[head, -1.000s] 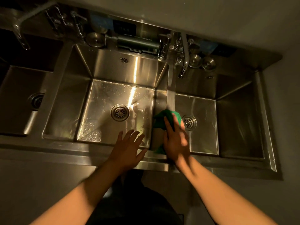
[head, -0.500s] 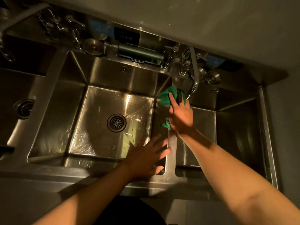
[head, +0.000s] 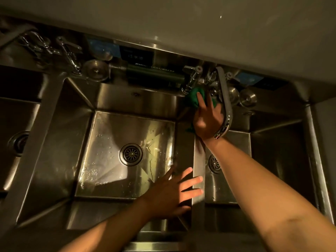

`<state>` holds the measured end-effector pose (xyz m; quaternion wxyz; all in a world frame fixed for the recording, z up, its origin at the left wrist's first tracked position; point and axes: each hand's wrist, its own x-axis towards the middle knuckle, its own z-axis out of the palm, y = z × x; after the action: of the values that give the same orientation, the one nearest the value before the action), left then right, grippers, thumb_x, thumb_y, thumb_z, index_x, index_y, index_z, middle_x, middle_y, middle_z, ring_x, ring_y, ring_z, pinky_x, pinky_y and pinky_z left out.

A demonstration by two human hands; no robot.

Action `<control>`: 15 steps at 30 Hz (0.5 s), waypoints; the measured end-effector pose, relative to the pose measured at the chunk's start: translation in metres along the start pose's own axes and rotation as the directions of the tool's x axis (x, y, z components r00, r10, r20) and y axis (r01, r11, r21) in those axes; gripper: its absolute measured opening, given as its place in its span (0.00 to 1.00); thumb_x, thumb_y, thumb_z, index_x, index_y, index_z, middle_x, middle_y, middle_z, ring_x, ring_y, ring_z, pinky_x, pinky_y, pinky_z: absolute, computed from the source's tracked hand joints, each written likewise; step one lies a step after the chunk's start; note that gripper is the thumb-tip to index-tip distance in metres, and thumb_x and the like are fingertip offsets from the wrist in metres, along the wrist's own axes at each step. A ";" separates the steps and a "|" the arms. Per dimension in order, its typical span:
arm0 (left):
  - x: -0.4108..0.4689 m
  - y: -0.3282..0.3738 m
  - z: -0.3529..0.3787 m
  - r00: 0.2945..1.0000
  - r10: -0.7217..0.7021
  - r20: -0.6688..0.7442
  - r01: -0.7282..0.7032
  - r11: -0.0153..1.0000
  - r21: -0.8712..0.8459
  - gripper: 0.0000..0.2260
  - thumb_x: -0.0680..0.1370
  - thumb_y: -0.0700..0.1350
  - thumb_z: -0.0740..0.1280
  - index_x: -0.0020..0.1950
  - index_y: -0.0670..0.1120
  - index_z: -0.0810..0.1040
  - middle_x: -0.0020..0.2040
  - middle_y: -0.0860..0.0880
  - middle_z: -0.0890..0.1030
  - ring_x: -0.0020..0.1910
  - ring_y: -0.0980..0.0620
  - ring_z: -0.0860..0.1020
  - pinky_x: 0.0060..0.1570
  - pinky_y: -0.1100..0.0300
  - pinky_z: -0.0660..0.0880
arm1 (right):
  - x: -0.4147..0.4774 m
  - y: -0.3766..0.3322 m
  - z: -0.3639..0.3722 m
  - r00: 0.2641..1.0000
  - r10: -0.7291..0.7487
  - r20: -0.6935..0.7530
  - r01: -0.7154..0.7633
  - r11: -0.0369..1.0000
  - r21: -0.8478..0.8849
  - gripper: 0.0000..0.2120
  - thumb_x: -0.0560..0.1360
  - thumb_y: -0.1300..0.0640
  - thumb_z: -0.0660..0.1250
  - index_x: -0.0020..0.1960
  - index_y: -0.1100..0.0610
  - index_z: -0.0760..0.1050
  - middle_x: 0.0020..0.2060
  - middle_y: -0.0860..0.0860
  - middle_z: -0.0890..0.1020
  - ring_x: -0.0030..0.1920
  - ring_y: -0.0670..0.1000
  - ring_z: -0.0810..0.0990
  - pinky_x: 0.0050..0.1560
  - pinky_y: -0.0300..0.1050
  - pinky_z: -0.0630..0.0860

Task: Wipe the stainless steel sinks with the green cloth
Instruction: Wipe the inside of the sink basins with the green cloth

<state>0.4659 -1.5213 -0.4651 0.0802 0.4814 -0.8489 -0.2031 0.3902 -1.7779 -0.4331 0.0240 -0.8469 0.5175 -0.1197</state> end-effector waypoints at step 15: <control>-0.050 0.043 0.003 0.965 -0.252 0.075 0.261 0.953 -0.154 0.28 0.84 0.60 0.53 0.84 0.61 0.49 0.85 0.56 0.45 0.83 0.49 0.40 0.79 0.43 0.38 | -0.123 -0.001 -0.026 0.977 0.102 0.186 -0.120 0.989 0.091 0.27 0.78 0.44 0.55 0.78 0.38 0.62 0.74 0.51 0.73 0.63 0.63 0.76 0.53 0.57 0.79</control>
<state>0.4574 -1.4588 -0.4473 0.0689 0.5736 -0.7616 -0.2936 0.3313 -1.6667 -0.4295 0.1208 -0.8216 0.5530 -0.0672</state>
